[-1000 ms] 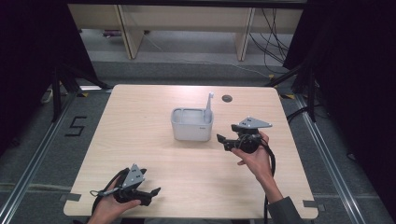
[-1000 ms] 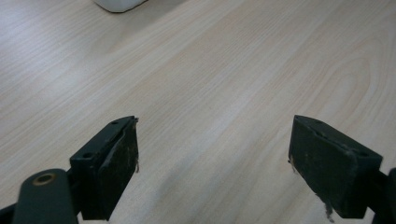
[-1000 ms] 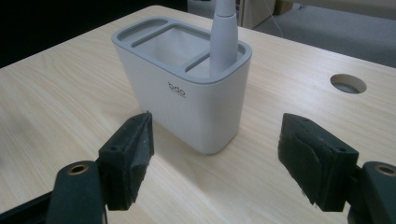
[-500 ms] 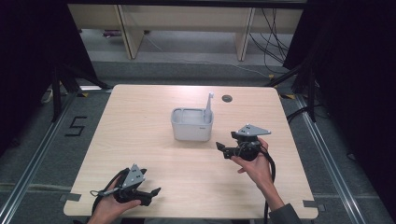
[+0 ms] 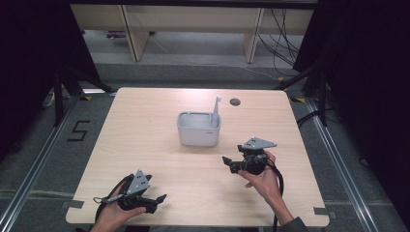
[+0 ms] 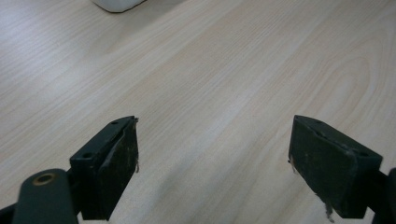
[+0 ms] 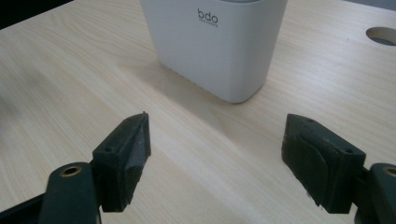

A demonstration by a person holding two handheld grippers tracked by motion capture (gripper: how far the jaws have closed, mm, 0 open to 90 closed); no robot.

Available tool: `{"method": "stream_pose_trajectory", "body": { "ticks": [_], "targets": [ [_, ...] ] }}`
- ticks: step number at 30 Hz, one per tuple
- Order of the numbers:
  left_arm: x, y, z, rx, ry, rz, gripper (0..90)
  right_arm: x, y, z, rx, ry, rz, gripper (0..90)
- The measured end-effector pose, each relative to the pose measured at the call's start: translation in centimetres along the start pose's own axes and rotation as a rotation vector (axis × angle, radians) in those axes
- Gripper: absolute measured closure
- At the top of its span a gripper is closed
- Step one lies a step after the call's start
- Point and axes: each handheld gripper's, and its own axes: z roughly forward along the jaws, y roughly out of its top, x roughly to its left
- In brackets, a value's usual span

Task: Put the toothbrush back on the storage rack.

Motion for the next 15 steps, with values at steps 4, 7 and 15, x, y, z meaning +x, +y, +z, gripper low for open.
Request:
{"method": "stream_pose_trajectory", "body": {
  "ticks": [4,7,15],
  "targets": [
    [0.0,0.0,0.0,0.001,0.000,0.001,15.4,0.3,-0.4,0.0,0.000,0.002,0.023,24.6],
    [0.0,0.0,0.0,0.002,0.000,0.001,15.4,0.2,-0.6,-0.1,0.008,0.009,0.009,24.6],
    [0.0,0.0,0.0,0.001,0.000,0.000,15.4,0.5,-1.5,-0.3,0.013,0.013,-0.004,24.2]
  ]
}}
